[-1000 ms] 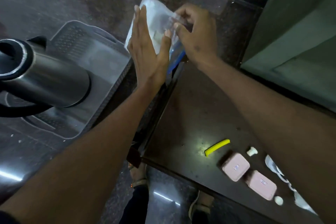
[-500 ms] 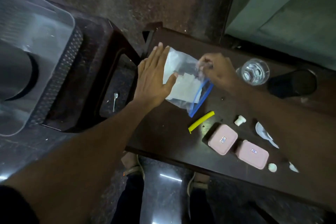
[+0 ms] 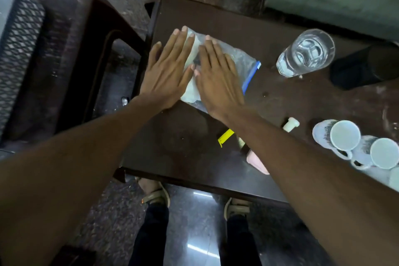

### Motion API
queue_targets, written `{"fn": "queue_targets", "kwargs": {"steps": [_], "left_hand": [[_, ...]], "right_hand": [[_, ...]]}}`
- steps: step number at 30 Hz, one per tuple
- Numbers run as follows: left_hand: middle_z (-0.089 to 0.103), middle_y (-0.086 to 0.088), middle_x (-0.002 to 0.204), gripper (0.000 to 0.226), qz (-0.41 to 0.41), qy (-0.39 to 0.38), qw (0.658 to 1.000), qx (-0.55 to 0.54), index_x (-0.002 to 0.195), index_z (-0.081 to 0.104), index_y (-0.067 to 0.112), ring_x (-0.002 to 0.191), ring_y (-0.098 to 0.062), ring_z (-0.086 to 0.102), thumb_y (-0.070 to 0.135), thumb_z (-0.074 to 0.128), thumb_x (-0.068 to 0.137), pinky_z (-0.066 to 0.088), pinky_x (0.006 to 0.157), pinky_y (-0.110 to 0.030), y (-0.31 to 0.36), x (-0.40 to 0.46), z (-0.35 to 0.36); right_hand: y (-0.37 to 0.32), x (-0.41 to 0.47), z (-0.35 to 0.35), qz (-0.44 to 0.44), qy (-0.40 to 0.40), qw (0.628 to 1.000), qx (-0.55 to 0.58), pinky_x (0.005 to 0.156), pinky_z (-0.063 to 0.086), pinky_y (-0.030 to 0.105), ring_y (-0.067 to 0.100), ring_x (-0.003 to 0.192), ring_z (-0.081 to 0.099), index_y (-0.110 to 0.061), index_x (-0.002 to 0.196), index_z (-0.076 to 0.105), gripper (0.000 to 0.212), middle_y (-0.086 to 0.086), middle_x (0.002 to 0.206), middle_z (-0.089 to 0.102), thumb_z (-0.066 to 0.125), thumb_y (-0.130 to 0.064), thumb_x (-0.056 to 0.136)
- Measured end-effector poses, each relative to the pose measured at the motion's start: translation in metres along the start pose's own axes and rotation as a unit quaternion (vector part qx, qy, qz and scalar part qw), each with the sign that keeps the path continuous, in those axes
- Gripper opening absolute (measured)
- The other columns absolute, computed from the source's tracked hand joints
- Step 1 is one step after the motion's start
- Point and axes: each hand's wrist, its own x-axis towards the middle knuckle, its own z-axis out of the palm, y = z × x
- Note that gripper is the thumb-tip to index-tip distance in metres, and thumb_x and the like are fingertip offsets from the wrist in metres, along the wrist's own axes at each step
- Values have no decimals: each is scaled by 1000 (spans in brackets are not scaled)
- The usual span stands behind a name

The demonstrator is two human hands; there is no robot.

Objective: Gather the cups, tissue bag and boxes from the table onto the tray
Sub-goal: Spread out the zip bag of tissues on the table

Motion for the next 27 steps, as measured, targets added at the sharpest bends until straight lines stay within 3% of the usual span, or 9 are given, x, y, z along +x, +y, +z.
{"fn": "queue_targets", "kwargs": {"steps": [5, 10, 15, 17, 20, 24, 27], "left_hand": [[3, -1, 179, 64, -6, 17, 1000, -1, 171, 7, 21, 165, -15, 4, 44, 24, 113, 14, 131, -47, -6, -3, 25], [3, -1, 179, 65, -4, 19, 1000, -11, 171, 6, 20, 166, -15, 4, 46, 22, 113, 13, 131, -49, -7, -1, 30], [5, 2, 179, 67, -93, 43, 993, -62, 171, 9, 21, 165, -11, 3, 48, 26, 112, 12, 131, -47, -1, -10, 10], [7, 2, 179, 67, -137, 58, 985, -85, 171, 10, 21, 165, -10, 4, 48, 28, 112, 11, 131, -46, -1, -21, 3], [13, 1, 178, 67, -138, 73, 983, -92, 170, 16, 20, 165, -13, 10, 46, 36, 112, 13, 130, -44, 5, -37, -4], [22, 0, 176, 69, -151, 80, 980, -102, 169, 23, 21, 156, -19, 30, 39, 48, 107, 21, 119, -38, 17, -38, -4], [27, 1, 174, 71, -191, 85, 970, -124, 168, 25, 22, 148, -22, 37, 35, 51, 103, 17, 108, -30, 22, -35, 0]], "right_hand": [[8, -2, 26, 25, 23, 999, 11, 131, 16, 37, 21, 162, 9, -7, 165, 15, 68, 11, 174, 8, 17, -45, 109], [12, -4, 24, 17, 19, 1000, 18, 131, 13, 36, 18, 162, 5, -10, 166, 10, 68, 7, 175, 5, 21, -47, 110], [34, -19, -16, 19, 67, 995, 71, 128, 22, 35, 19, 160, 18, -9, 163, 24, 59, 6, 173, 18, 38, -26, 108], [50, -39, -26, 74, 114, 985, 103, 122, 30, 35, 25, 150, 38, -7, 156, 38, 53, 10, 163, 40, 47, -15, 104], [61, -68, -28, 176, 132, 959, 180, 101, 44, 32, 26, 117, 59, -11, 135, 56, 38, 5, 125, 64, 53, -7, 97], [53, -76, -15, 281, 110, 906, 297, 76, 43, 21, 21, 92, 69, -11, 116, 68, 28, 3, 101, 74, 56, -3, 92], [46, -71, -11, 321, 135, 859, 377, 80, 53, 30, 22, 88, 71, -8, 108, 71, 25, 5, 94, 77, 55, -2, 91]]}}
